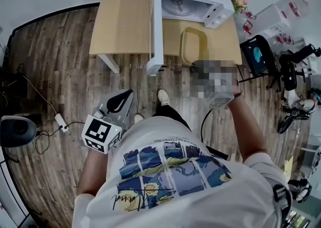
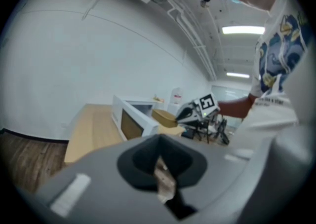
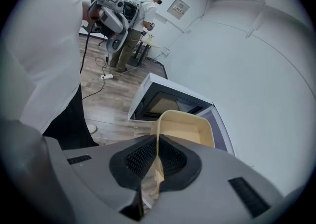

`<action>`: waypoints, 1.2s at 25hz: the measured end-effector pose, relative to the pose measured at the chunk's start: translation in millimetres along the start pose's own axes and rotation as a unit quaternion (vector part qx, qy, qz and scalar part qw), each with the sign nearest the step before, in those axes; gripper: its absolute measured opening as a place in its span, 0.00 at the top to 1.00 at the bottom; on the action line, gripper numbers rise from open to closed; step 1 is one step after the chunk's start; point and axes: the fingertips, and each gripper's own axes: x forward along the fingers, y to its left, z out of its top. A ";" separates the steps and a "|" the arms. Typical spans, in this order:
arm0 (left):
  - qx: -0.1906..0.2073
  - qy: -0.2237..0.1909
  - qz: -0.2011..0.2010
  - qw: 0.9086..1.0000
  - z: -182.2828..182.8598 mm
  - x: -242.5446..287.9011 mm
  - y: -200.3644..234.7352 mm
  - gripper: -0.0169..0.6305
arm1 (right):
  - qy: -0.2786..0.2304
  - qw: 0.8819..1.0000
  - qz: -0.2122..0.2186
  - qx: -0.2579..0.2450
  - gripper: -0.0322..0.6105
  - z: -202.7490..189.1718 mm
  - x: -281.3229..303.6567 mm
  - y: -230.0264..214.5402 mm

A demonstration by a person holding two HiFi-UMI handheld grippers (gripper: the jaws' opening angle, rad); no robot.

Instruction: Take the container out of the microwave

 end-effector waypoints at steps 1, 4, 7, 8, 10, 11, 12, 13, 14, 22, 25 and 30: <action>0.000 0.001 -0.002 1.000 -3.3 -2.2 -1.4 0.96 | 0.000 1.000 0.000 0.001 0.93 2.6 -4.6 4.7; -0.001 0.003 -0.007 1.000 -11.9 -8.7 -6.2 0.96 | 0.000 1.000 -0.001 0.003 0.93 9.4 -17.9 18.6; -0.001 0.004 -0.011 1.000 -18.6 -13.9 -10.8 0.96 | 0.000 1.000 -0.002 0.005 0.93 14.9 -29.5 29.2; -0.001 0.004 -0.013 1.000 -20.4 -15.6 -12.2 0.96 | -0.001 1.000 -0.003 0.005 0.93 16.8 -32.7 32.1; 0.000 0.004 -0.015 1.000 -23.8 -19.3 -15.1 0.96 | -0.002 1.000 -0.004 0.008 0.93 20.5 -38.9 37.3; 0.000 0.004 -0.017 1.000 -25.3 -21.1 -16.5 0.96 | -0.003 1.000 -0.005 0.009 0.93 22.1 -41.7 39.6; -0.001 0.004 -0.018 1.000 -26.7 -22.9 -17.8 0.96 | -0.003 1.000 -0.005 0.010 0.93 23.6 -44.1 41.7; -0.001 0.004 -0.018 1.000 -28.0 -24.5 -18.7 0.96 | -0.003 1.000 -0.006 0.010 0.93 25.0 -46.1 43.7; -0.001 0.003 -0.019 1.000 -29.3 -26.1 -19.5 0.96 | -0.004 1.000 -0.006 0.009 0.93 26.4 -47.7 45.8; 0.000 0.002 -0.022 1.000 -35.9 -34.2 -26.8 0.96 | -0.004 1.000 -0.008 0.005 0.93 32.4 -58.3 57.7; 0.001 0.003 -0.023 1.000 -35.7 -35.9 -29.2 0.96 | -0.006 1.000 -0.007 0.006 0.93 34.2 -61.1 59.3; 0.001 0.005 -0.023 1.000 -38.2 -38.8 -31.8 0.96 | -0.010 1.000 -0.006 0.006 0.93 37.9 -64.8 62.5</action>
